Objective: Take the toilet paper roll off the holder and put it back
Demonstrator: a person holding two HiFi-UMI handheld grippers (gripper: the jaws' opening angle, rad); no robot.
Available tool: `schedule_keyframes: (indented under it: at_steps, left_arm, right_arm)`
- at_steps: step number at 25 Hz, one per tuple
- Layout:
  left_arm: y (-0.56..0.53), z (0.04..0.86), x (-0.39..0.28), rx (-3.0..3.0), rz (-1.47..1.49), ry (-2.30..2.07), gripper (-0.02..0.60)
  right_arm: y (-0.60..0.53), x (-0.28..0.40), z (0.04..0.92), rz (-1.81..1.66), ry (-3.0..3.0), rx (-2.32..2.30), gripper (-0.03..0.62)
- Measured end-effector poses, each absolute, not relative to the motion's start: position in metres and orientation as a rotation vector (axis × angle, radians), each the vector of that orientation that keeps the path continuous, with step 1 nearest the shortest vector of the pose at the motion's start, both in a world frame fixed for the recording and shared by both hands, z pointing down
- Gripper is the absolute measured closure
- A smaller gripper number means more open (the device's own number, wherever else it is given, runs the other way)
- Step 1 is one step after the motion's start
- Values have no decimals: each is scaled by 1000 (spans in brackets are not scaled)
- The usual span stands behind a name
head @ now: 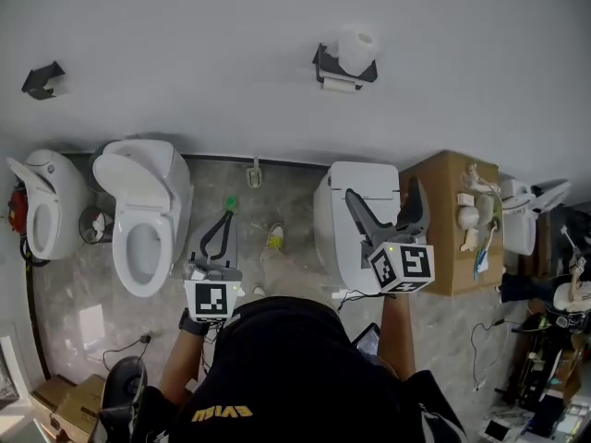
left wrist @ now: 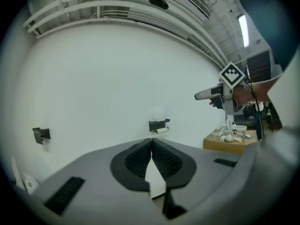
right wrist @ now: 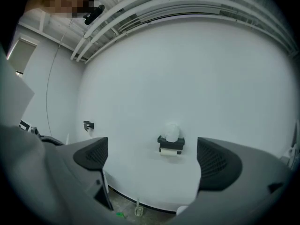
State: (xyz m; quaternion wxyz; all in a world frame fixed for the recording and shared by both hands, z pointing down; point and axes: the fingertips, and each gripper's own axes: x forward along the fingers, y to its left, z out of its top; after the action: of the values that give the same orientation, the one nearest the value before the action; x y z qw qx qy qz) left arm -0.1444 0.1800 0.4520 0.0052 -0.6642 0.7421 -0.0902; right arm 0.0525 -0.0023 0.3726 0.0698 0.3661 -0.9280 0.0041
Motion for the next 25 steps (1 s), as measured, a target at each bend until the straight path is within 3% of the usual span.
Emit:
schedule_keyframes:
  at_steps: [8,25]
  left_arm:
    - [74,438,-198,-2022,-209,2412,569]
    - [-101,429,-217,-2161,-312,2384,569]
  right_arm:
    - [-134,7,385,61,-2805,1155,13]
    - [-309,-77,409,83,-2801,1090,13]
